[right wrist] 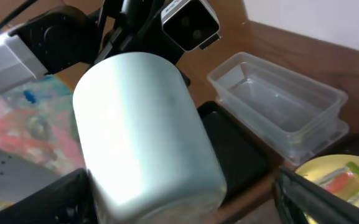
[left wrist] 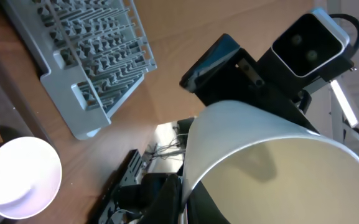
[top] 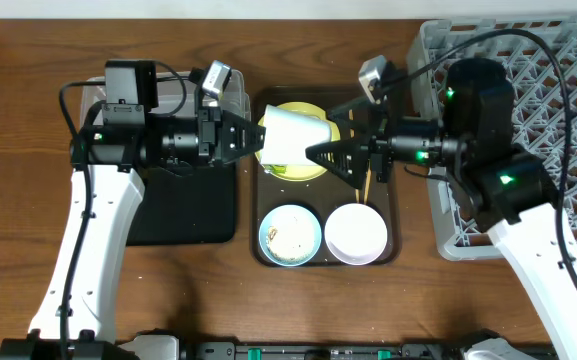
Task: Sort waste into correct bins and load items into the dishwasher rack
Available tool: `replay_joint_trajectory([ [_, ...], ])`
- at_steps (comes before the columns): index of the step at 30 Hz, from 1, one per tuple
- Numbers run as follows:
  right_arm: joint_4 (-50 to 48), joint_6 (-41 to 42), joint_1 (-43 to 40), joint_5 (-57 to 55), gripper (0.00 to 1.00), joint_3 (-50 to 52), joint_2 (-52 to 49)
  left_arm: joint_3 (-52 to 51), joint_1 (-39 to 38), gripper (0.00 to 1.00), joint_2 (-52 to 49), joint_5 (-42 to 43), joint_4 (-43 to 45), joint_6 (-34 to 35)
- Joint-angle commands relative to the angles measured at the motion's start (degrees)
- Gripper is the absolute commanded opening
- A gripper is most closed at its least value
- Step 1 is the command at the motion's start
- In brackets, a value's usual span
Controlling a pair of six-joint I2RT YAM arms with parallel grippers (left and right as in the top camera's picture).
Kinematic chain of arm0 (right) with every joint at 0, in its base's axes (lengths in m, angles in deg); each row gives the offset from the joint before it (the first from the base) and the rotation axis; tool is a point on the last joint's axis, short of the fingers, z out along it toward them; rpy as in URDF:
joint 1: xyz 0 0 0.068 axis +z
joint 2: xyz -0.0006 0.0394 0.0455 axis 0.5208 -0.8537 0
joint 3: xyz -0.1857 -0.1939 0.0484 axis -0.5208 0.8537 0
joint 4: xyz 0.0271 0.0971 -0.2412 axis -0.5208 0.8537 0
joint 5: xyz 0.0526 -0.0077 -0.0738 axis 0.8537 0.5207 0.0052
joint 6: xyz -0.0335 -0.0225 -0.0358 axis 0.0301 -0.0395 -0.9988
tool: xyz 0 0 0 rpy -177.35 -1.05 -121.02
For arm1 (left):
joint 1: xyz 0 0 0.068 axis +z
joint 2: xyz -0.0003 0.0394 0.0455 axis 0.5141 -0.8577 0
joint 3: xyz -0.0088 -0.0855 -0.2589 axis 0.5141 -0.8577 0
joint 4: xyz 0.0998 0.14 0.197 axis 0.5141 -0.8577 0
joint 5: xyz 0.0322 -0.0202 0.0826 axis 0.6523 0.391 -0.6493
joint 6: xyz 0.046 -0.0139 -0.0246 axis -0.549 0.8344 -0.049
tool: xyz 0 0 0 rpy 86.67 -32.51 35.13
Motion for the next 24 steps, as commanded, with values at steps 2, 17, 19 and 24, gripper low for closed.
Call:
replay_joint_trajectory([
  [2, -1.53, 0.94, 0.81, 3.63, 0.82, -0.83, -2.25, 0.24, -0.04, 0.06, 0.26, 3.69, 0.07, 0.44],
  [17, -4.0, 0.92, 0.81, 5.16, 0.56, -0.83, -2.4, 0.24, -0.04, 0.13, 0.26, 3.67, 0.68, 0.44],
  [19, -3.89, 0.92, -0.39, 5.18, 0.54, -0.83, -2.27, 0.24, -0.04, 0.33, 0.26, 3.65, 0.68, 0.44],
  [24, 0.28, 0.96, -6.93, 4.94, 0.51, -0.83, -0.72, 0.24, -0.02, 0.6, 0.26, 2.75, 0.68, 0.42],
])
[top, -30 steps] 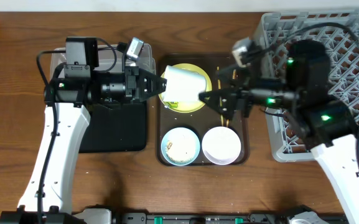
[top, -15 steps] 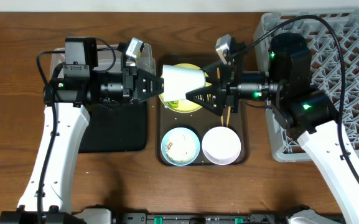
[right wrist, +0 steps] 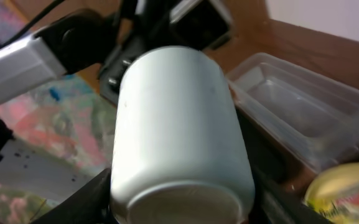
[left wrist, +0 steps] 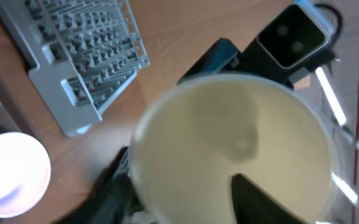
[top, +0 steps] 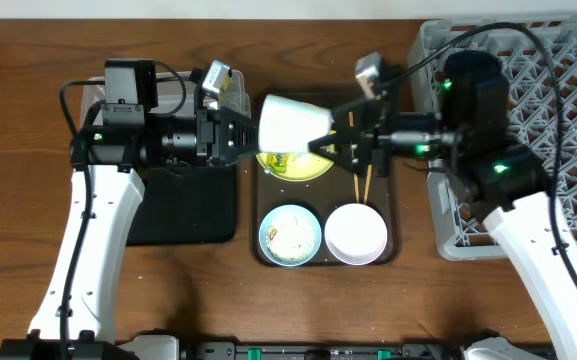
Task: Sort waste into correct bins and load items into the dishwasher rack
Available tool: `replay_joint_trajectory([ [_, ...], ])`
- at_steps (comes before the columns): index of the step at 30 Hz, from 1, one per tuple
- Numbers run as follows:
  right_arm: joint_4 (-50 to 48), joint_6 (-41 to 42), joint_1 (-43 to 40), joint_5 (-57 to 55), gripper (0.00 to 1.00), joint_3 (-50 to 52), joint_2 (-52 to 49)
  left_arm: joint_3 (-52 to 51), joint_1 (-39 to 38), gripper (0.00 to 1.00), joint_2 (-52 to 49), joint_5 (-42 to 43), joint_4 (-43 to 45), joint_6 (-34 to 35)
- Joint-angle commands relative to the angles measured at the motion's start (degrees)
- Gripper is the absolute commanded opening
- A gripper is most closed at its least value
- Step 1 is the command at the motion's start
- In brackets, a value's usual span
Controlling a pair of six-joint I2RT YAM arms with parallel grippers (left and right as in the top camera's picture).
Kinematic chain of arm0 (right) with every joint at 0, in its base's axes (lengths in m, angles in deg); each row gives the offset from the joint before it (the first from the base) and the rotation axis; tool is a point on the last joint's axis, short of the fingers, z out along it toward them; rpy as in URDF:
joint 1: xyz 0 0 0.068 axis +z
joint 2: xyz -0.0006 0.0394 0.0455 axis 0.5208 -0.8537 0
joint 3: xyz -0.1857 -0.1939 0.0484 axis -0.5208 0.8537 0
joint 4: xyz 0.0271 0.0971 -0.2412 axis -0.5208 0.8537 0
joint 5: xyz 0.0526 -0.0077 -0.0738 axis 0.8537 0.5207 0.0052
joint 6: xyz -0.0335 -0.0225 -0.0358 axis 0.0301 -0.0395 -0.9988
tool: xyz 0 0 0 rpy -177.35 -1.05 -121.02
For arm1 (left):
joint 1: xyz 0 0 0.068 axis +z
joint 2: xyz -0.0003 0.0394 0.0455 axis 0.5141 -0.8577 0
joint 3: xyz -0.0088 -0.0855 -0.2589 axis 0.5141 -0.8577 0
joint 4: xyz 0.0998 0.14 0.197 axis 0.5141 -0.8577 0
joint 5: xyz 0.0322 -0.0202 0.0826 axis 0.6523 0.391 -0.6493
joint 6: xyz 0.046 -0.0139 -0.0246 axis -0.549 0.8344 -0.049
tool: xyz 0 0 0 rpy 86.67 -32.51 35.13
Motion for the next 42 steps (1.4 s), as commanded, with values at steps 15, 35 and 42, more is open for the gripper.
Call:
replay_joint_trajectory([
  [15, 42.32, 12.79, -20.33, -64.41, 0.52, -0.74, 8.44, 0.24, -0.13, 0.68, 0.26, -6.64, -0.04, -0.46],
  [35, 40.63, 16.44, -19.93, -68.26, 0.51, -0.72, -8.59, 0.04, -10.14, 0.72, 0.26, -22.16, -3.54, -2.89],
  [42, 43.5, 16.44, -20.0, -65.51, 0.51, -0.79, -6.34, 0.04, -12.37, 0.72, 0.26, -26.12, -6.86, -5.44],
])
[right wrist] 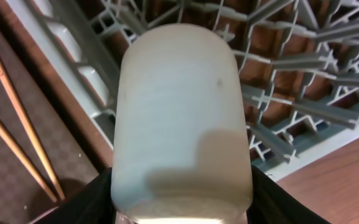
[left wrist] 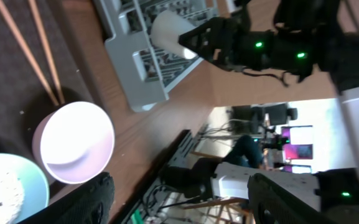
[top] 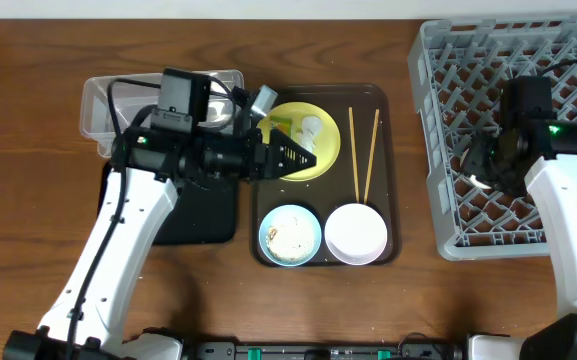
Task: Sort waste into correct bins and load items into the dishwasher rack
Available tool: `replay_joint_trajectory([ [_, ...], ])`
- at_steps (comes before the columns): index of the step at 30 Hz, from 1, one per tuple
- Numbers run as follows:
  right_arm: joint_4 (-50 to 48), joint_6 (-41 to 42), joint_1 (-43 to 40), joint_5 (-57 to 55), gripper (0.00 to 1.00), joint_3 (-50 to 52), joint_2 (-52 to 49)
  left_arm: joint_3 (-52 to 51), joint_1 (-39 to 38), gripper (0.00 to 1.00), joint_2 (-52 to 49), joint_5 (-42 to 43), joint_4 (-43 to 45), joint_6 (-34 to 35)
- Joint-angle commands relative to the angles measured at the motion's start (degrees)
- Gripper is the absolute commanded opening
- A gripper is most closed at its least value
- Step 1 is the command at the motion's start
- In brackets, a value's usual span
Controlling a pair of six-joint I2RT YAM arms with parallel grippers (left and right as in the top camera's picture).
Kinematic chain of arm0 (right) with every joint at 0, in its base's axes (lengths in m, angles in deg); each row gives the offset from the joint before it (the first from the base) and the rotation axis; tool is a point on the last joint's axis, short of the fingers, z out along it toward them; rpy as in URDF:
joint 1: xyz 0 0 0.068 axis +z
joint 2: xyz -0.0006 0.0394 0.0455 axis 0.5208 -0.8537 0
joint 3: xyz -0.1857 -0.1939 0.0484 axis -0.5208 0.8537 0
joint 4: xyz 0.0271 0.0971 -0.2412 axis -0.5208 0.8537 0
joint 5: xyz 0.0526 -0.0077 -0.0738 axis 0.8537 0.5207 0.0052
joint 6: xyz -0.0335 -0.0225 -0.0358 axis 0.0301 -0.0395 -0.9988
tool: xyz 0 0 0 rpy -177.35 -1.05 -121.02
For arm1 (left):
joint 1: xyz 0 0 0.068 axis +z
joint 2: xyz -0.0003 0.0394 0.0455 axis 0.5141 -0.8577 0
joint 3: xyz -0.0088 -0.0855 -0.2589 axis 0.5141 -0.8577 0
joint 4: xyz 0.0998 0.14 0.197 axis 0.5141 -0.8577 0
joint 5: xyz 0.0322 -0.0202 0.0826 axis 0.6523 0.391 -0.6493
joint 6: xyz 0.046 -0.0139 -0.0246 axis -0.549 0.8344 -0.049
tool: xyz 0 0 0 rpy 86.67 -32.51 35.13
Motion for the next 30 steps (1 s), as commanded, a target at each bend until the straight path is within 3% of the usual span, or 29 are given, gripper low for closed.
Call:
replay_joint_trajectory([
  [1, 2.4, 0.79, 0.13, 2.27, 0.51, -0.61, 2.64, 0.04, -0.7, 0.72, 0.24, -3.26, -0.35, -2.25],
  [11, -0.57, 0.79, -0.31, 1.81, 0.5, -1.44, 6.21, 0.04, -0.85, 0.72, 0.24, -4.35, -0.35, -2.67],
  [22, 11.37, 1.29, -0.31, 5.86, 0.51, -1.84, 7.5, 0.04, -0.85, 0.72, 0.24, -5.88, -0.37, -2.69],
  [30, 10.16, 2.34, -0.31, 2.62, 0.52, -1.79, 4.7, 0.04, -0.96, 0.72, 0.24, -5.84, -0.66, -2.67],
])
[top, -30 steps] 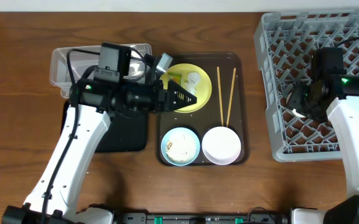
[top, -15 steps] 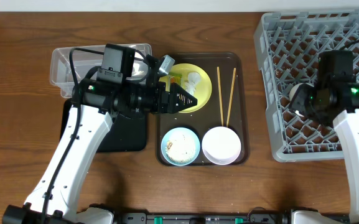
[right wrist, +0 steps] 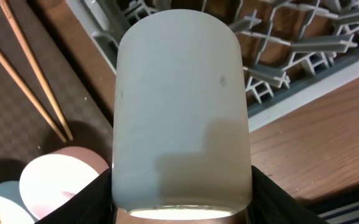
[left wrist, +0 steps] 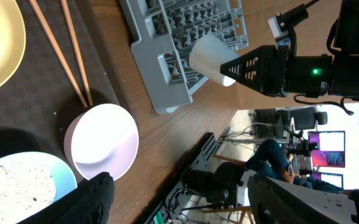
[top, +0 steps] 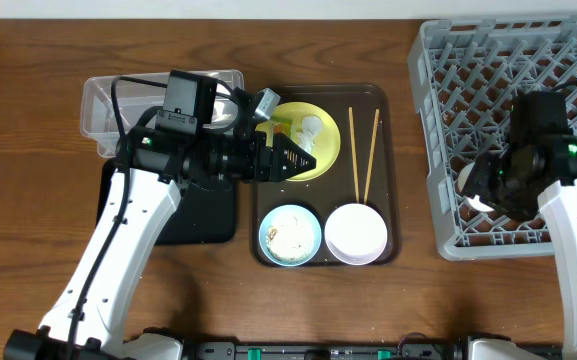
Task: Sort waste into correct bins and load items into the dishwasher rack
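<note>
A white cup (right wrist: 182, 112) fills the right wrist view, bottom toward the camera. My right gripper (right wrist: 182, 202) is shut on it, one finger on each side. From overhead the cup (top: 467, 186) hangs over the front left part of the grey dishwasher rack (top: 528, 80). My left gripper (top: 296, 160) is open and holds nothing, low over the yellow plate (top: 323, 150) with food scraps on the brown tray (top: 389, 150). The left wrist view shows that gripper (left wrist: 179, 186) with jaws wide apart and the cup (left wrist: 211, 57) in the distance.
On the tray lie two chopsticks (top: 363, 150), a white bowl (top: 356, 233) and a blue bowl (top: 290, 233) with residue. A clear plastic container (top: 118, 100) and a black bin (top: 203, 215) stand left of the tray.
My right gripper has shifted a little toward the rack's front left corner with the cup still in it. The left gripper has hardly moved and stays open over the plate.
The cup was first held by my left gripper above the yellow plate, with the right gripper's fingers open around it. Then the right gripper was shut on it and the left had let go. Later the right held it over the rack, where it remains.
</note>
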Available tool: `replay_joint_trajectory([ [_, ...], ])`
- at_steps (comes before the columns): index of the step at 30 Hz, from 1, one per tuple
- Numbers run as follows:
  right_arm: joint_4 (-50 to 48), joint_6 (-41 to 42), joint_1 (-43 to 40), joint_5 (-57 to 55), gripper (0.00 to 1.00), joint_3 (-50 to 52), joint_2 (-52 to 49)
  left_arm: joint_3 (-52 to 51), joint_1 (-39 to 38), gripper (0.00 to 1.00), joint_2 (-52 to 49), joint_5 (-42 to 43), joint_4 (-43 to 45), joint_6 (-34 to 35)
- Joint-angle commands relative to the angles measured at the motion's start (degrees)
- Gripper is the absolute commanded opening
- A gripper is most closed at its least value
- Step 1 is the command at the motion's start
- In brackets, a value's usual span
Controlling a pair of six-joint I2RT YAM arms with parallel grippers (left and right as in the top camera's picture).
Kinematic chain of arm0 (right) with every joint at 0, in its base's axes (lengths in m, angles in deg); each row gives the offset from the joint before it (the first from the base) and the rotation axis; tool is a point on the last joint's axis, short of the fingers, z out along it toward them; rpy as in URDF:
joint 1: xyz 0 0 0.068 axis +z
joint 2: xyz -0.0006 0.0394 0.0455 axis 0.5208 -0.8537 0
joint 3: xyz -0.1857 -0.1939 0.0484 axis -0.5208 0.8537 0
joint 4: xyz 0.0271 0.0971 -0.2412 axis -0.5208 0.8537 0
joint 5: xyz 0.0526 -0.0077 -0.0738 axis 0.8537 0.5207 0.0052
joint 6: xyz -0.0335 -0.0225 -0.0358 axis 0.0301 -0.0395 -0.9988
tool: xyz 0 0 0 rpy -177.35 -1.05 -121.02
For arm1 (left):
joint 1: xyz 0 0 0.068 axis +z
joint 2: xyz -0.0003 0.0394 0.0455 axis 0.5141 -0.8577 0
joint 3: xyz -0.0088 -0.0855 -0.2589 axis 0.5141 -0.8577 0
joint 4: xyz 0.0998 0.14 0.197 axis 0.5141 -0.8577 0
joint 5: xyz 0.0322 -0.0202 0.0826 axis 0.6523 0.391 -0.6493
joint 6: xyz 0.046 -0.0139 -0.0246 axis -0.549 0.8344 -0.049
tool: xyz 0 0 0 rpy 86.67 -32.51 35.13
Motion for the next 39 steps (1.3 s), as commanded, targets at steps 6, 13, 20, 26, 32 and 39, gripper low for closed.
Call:
replay_joint_trajectory([
  [6, -0.9, 1.68, -0.39, -2.73, 0.67, -1.01, -7.87, 0.04, -0.24, 0.72, 0.24, -0.44, -2.99, -2.05],
  [13, -3.65, 1.09, -2.21, 5.44, 0.85, -3.23, -8.15, 0.04, -1.66, 0.71, 0.24, -5.05, -4.09, -2.93],
  [20, -10.49, -7.85, -1.33, 24.65, 0.88, -7.17, -1.53, 0.04, -10.86, 0.67, -0.04, -40.22, -5.11, -1.75],
  [26, -14.53, -8.85, 2.54, 32.3, 0.89, -7.13, 1.9, 0.07, -14.95, 0.67, -6.36, -59.19, 1.55, -1.36],
  [32, -14.34, -8.2, 6.32, 30.73, 0.88, -6.69, 1.77, 0.11, -15.23, 0.67, -13.75, -58.66, 9.25, -2.27],
  [39, -14.32, -4.13, 7.34, 25.92, 0.88, -6.69, 1.77, 0.11, -14.56, 0.67, -24.3, -58.66, 20.65, -4.0],
])
